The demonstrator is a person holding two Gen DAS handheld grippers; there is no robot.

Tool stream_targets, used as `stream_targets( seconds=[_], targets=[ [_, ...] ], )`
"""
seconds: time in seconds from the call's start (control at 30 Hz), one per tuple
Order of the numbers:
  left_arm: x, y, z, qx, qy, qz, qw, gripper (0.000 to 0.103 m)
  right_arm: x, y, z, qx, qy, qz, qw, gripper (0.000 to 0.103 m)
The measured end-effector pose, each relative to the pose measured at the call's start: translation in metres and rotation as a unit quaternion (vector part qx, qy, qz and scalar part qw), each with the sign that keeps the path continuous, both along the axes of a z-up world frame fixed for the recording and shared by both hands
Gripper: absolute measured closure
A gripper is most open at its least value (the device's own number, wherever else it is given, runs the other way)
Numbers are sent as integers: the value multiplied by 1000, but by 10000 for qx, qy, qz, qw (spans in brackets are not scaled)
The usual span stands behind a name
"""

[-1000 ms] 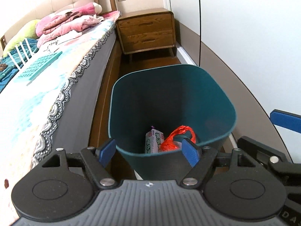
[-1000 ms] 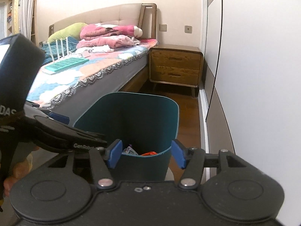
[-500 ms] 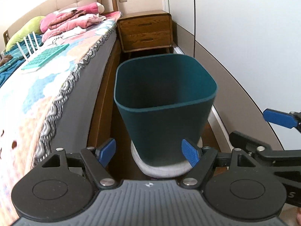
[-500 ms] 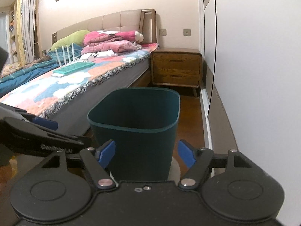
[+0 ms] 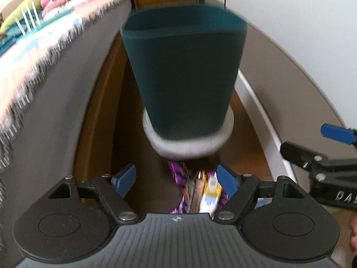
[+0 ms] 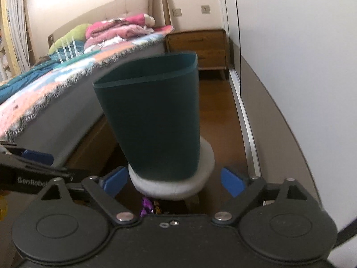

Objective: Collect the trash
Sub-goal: 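Lower both tools back toward the remaining trash pile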

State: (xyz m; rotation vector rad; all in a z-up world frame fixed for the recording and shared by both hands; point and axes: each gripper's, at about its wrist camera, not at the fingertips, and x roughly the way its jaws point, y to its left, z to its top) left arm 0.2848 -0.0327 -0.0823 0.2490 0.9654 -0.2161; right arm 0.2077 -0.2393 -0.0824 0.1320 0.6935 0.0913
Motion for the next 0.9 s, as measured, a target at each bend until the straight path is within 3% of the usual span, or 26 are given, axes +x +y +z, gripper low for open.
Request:
stream_targets(
  seconds=[0.43, 0.77, 0.9],
  targets=[
    [-31, 21, -146, 515, 1320, 141, 9898, 24, -19, -5, -119, -195, 1412, -2, 9898, 5],
    [-77, 30, -266, 1380, 2459, -304, 9589, 24, -52, 0, -213, -654, 2593, 296, 9631, 6],
    [-88, 34, -297, 1436, 2742, -478, 9497, 24, -57, 5, -244, -771, 2995, 598, 9491, 9]
  ],
)
